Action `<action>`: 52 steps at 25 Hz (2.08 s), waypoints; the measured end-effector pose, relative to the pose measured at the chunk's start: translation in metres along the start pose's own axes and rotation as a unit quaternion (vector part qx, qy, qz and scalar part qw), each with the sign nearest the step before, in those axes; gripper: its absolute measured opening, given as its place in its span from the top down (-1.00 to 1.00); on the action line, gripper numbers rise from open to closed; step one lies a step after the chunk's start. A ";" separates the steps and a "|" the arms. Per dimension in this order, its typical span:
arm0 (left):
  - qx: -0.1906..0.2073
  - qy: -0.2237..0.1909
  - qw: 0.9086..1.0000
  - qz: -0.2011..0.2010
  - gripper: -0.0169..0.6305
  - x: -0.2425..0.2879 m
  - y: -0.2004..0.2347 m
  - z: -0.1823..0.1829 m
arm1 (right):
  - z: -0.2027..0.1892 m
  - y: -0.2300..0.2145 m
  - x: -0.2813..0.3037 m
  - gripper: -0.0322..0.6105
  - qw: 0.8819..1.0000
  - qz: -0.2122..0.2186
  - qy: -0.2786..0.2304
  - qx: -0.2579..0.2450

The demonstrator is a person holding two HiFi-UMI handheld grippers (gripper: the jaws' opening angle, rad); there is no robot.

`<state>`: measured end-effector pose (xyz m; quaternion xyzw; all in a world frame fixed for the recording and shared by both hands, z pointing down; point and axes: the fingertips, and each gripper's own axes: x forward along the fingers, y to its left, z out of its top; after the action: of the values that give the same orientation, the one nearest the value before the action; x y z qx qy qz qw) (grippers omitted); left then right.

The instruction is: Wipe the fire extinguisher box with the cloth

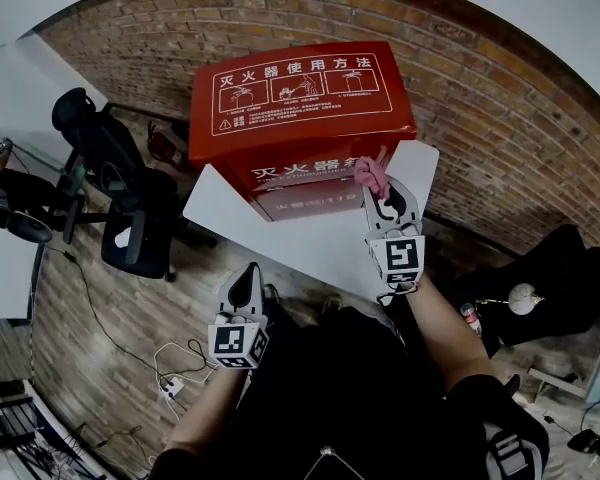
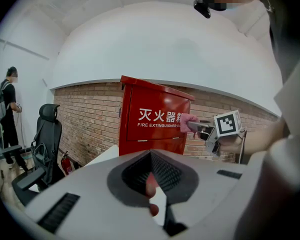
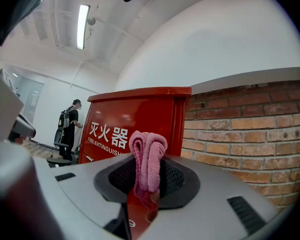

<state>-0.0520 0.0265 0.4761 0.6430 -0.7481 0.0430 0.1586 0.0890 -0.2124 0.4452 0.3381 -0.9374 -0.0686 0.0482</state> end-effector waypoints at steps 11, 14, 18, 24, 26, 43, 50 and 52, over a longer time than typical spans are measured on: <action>0.000 0.011 1.000 0.008 0.86 -0.014 -0.001 -0.008 | -0.007 -0.036 -0.012 0.57 0.999 -0.038 0.001 -0.010; 0.002 0.013 1.000 0.009 0.86 -0.016 -0.001 -0.009 | -0.008 -0.044 -0.013 0.57 0.999 -0.049 0.002 -0.015; 0.002 0.016 1.000 0.012 0.86 -0.018 0.001 -0.012 | -0.011 -0.044 -0.012 0.57 0.998 -0.052 0.003 -0.027; 0.003 0.016 1.000 0.018 0.86 -0.023 0.003 -0.014 | -0.034 -0.040 -0.012 0.57 0.998 -0.057 0.015 -0.020; 0.003 0.017 1.000 0.020 0.86 -0.024 0.004 -0.015 | -0.042 -0.038 -0.011 0.57 0.998 -0.058 0.018 -0.021; 0.007 0.023 0.999 0.027 0.86 -0.029 0.007 -0.021 | -0.088 -0.025 -0.007 0.57 0.996 -0.080 0.039 -0.015; 0.010 0.021 0.999 0.026 0.86 -0.032 0.020 -0.017 | -0.086 -0.006 -0.001 0.57 0.995 -0.084 0.045 -0.011; 0.012 0.020 0.999 0.027 0.86 -0.034 0.027 -0.016 | -0.085 -0.002 0.001 0.57 0.995 -0.087 0.045 -0.007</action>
<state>-0.0709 0.0675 0.4855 0.6237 -0.7610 0.0694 0.1644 0.1011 -0.2228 0.5285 0.4204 -0.9010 -0.0638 0.0861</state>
